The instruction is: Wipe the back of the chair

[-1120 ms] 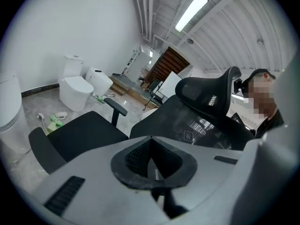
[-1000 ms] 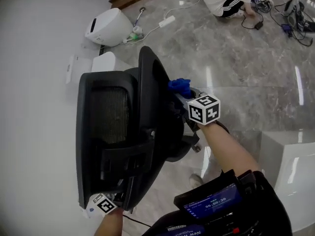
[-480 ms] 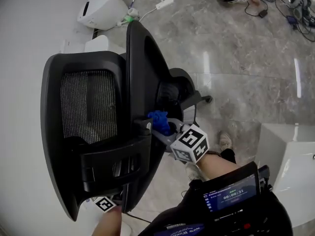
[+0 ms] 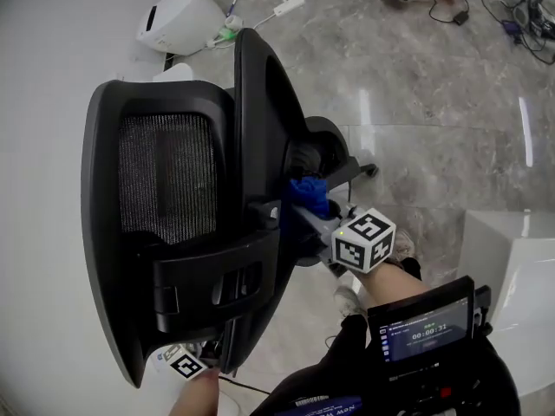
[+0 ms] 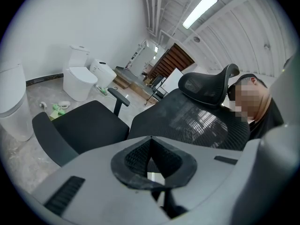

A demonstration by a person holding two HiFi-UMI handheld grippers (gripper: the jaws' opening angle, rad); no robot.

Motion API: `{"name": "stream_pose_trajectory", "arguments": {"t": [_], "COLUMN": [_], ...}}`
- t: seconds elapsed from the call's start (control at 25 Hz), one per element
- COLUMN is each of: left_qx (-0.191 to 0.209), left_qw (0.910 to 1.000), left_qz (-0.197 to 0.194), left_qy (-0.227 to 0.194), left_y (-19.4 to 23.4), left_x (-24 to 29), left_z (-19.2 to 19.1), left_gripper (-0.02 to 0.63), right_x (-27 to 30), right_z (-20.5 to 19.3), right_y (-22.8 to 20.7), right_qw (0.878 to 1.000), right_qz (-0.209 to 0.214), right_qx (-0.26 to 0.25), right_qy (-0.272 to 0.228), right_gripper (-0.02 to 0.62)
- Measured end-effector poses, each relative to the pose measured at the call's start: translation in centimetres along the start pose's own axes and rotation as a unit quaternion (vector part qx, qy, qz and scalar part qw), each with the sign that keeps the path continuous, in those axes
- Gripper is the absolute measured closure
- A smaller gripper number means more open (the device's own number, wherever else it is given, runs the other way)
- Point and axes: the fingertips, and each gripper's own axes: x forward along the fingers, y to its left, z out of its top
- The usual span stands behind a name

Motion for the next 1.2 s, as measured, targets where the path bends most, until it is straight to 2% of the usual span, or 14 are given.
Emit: {"name": "stream_pose_trajectory", "arguments": {"t": [0.08,0.16,0.28,0.36,0.52,0.64,0.8,0.96,1.08,1.12,1.2], "left_qx": [-0.003,-0.002,0.007,0.007,0.003,-0.004,0.007,0.023,0.031,0.033,0.043], "left_qw": [1.0000,0.9999,0.9997,0.9997,0.9999,1.0000,0.9995,0.9981,0.9974,0.9969,0.9955], "left_qz": [0.003,0.010,0.020,0.021,0.010,-0.004,-0.027,-0.051,-0.055,-0.059,-0.069], "left_qy": [0.000,0.004,0.011,0.008,-0.001,-0.008,-0.016,-0.025,-0.035,-0.040,-0.049], "left_y": [0.2,0.7,1.1,1.1,0.7,0.2,-1.8,-3.9,-5.0,-5.4,-6.5], "left_x": [-0.5,-0.9,-1.5,-1.9,-2.3,-2.1,-1.3,-0.4,-0.6,-0.7,-0.7], "left_z": [-0.2,-0.6,-0.9,-0.7,-0.1,0.4,2.1,4.6,6.5,7.2,8.7], "left_gripper": [0.604,0.604,0.604,0.604,0.604,0.604,0.604,0.604,0.604,0.604,0.604], "right_x": [1.8,3.8,6.5,7.3,6.5,4.9,2.3,-1.9,-6.4,-7.8,-9.9], "right_z": [4.2,6.4,6.8,6.2,3.8,0.4,-7.5,-12.1,-11.7,-10.6,-6.6], "right_y": [-3.9,-7.0,-9.9,-9.8,-7.0,-3.6,1.5,8.3,13.0,13.6,13.7], "right_qw": [0.997,0.989,0.977,0.975,0.976,0.976,0.971,0.951,0.938,0.940,0.952], "right_qz": [-0.073,-0.134,-0.192,-0.201,-0.175,-0.153,-0.111,-0.020,0.050,0.058,0.052], "right_qx": [0.011,0.039,0.092,0.093,0.115,0.126,0.114,0.108,0.123,0.119,0.095], "right_qy": [-0.038,-0.043,-0.002,0.033,0.053,0.085,0.181,0.289,0.320,0.315,0.285], "right_gripper": [0.523,0.523,0.523,0.523,0.520,0.520,0.522,0.522,0.522,0.522,0.522]}}
